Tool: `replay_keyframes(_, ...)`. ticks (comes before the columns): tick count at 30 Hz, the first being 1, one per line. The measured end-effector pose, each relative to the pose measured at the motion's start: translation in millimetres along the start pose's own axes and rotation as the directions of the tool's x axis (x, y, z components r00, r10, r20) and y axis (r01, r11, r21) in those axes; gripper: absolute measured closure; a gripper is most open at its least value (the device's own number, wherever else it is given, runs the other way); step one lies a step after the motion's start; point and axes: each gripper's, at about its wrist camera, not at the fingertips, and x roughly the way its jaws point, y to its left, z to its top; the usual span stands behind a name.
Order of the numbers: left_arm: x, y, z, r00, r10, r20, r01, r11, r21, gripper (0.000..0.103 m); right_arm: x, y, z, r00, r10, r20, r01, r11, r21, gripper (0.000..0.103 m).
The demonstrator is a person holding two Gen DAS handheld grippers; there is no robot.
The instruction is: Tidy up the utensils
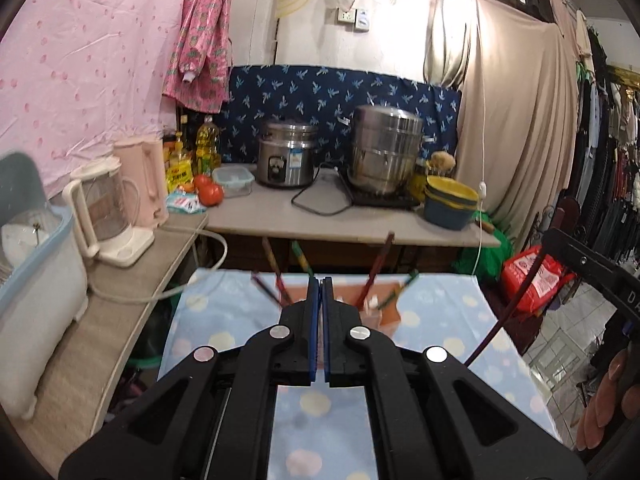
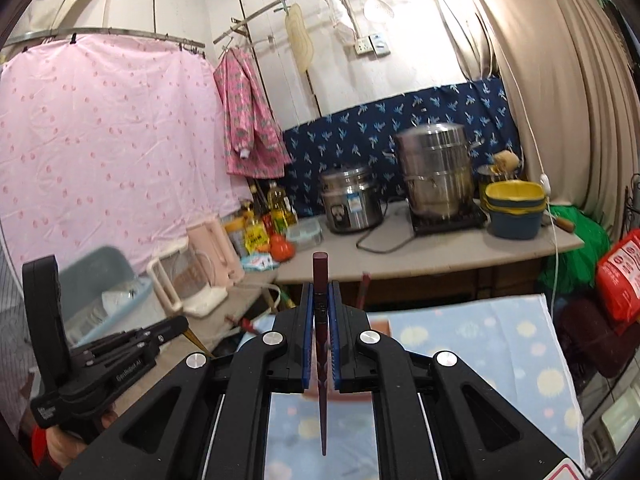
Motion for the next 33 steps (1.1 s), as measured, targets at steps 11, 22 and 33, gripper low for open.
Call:
replay_keyframes(11,88,3,38,0.998,0.056,0.015,-0.056,0.998,0.008,0.102,104,-2,41,0.996,-0.02,0.084,0.019,1.0,0.016,0.096)
replay_keyframes(22,144,6,-1,0.992,0.088,-0.092,-0.088,0.996,0.008,0.085,165,-21,-9,0.997,-0.039,-0.063,0.039,0.999,0.005,0.079)
replay_keyframes(33,103,-6,-21,0.989,0.13,-0.068,-0.127,0.991,0.044,0.067,118,-22,-38,0.993,-0.032,-0.11,0.033,0.999,0.004,0.071)
